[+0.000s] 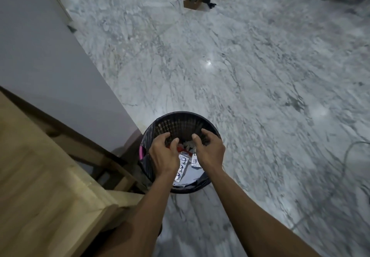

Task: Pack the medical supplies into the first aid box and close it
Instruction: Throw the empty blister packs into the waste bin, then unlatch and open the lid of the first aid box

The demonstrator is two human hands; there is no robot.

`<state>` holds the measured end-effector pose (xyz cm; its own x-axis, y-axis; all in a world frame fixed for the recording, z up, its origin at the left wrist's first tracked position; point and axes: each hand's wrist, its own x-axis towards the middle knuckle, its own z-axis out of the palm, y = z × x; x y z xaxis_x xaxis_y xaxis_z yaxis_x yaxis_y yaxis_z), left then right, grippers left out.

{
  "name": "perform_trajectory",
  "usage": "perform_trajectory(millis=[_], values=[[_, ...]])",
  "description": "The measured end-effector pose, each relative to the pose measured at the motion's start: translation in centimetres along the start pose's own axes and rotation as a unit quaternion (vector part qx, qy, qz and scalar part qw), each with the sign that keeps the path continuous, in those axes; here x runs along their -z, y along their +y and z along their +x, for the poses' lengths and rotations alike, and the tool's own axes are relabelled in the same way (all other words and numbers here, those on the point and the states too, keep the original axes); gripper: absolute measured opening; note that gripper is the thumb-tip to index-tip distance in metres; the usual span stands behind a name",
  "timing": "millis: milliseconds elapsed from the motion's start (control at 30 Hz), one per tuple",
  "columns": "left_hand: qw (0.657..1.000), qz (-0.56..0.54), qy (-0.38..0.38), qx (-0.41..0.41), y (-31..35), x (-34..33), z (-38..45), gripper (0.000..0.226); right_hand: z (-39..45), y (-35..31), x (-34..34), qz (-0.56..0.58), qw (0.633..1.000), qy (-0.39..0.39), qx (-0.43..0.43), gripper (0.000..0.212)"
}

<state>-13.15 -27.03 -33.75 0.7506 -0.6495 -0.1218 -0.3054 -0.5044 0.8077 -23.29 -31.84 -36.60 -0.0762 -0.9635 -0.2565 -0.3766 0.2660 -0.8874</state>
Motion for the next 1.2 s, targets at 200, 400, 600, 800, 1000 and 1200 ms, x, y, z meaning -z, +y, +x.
perform_trajectory(millis=[200,400,600,800,1000,1200], values=[[1.000,-0.007,0.002,-0.014,1.6,1.7,-1.4,0.034,-1.4,-1.6,1.6,-0.003,1.000,0.001,0.013,0.045],[0.998,-0.027,0.010,-0.048,5.7,5.0,-4.3,0.037,-4.2,-5.1,5.2,0.020,0.999,0.011,0.035,0.043],[0.992,-0.054,0.022,-0.112,10.9,9.8,-9.2,0.038,-8.9,-10.9,10.1,0.078,0.992,0.013,0.097,0.044],[0.976,-0.086,0.067,-0.187,13.9,16.4,-13.6,0.038,-15.1,-16.4,13.6,0.135,0.978,-0.006,0.158,0.041],[0.958,-0.109,0.141,-0.225,13.8,24.4,-17.4,0.036,-23.0,-20.4,14.3,0.171,0.961,-0.060,0.211,0.037],[0.946,-0.126,0.208,-0.214,11.0,31.5,-19.8,0.030,-29.1,-23.2,11.4,0.191,0.935,-0.173,0.244,0.029]])
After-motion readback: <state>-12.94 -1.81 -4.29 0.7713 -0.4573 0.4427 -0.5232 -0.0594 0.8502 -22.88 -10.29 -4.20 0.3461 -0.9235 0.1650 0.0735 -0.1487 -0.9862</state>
